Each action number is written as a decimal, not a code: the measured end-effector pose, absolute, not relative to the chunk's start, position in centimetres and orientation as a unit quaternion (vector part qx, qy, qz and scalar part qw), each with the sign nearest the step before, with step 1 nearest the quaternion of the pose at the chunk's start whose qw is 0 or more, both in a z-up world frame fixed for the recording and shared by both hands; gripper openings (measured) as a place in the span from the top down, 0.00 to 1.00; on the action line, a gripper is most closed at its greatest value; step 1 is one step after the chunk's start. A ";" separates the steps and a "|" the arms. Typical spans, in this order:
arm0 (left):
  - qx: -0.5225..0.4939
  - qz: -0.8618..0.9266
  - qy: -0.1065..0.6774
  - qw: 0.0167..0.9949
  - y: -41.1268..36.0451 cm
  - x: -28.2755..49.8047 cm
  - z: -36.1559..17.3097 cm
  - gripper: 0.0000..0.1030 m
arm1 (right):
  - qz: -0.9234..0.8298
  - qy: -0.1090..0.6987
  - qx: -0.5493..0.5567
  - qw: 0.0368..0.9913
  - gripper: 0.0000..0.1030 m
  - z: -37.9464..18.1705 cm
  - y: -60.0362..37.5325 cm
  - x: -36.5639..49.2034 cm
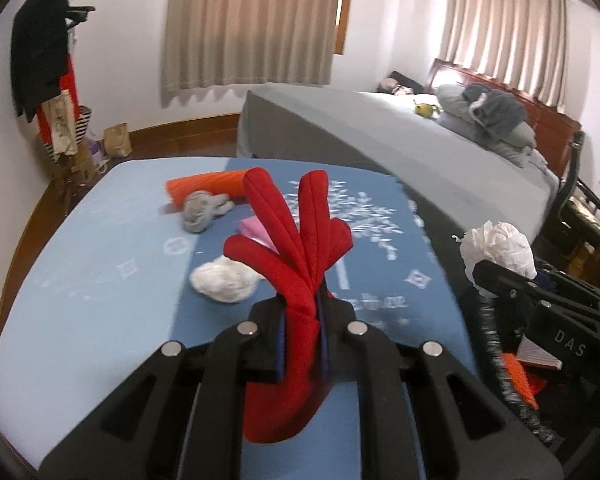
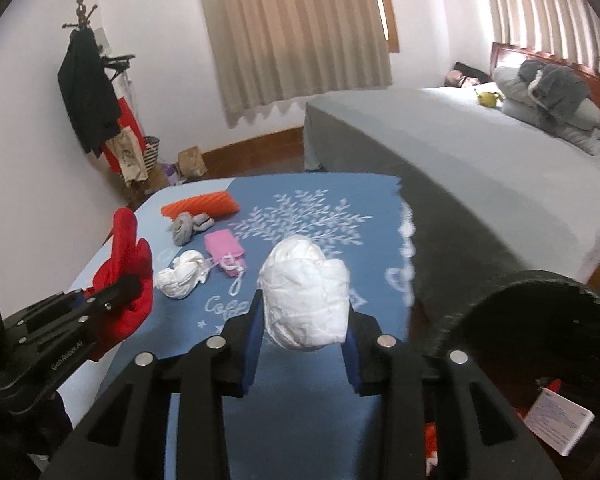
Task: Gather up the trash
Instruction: 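Carry the red glove and white tissue to the bin and release both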
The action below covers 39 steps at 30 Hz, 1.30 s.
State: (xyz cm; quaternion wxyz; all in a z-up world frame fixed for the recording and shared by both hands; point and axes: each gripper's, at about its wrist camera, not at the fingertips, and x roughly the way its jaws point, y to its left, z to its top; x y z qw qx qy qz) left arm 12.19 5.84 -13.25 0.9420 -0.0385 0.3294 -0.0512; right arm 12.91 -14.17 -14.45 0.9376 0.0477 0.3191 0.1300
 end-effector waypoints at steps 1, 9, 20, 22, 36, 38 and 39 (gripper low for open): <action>-0.039 -0.055 0.328 0.942 5.4 12.0 -13.1 0.89 | 0.127 0.316 0.049 0.939 0.66 -14.2 -14.8 12.6; -0.030 -0.092 0.309 0.946 1.0 10.6 -11.0 0.89 | 0.092 0.286 0.059 0.952 0.66 -11.9 -19.7 9.7; -0.009 -0.155 0.284 0.946 -5.7 8.8 -8.5 0.88 | 0.031 0.261 0.077 0.962 0.66 -10.0 -26.0 6.2; -0.007 -0.166 0.280 0.945 -6.7 8.5 -8.2 0.88 | 0.020 0.259 0.077 0.963 0.66 -10.0 -27.0 5.5; 0.016 -0.236 0.264 0.935 -12.6 7.0 -7.9 0.88 | -0.042 0.258 0.076 0.962 0.66 -9.9 -32.0 2.3; 0.018 -0.243 0.264 0.933 -13.2 6.9 -7.9 0.88 | -0.048 0.258 0.077 0.962 0.66 -10.1 -32.5 2.0; 0.020 -0.247 0.264 0.932 -13.6 6.9 -8.0 0.88 | -0.050 0.258 0.077 0.962 0.66 -10.2 -32.8 1.8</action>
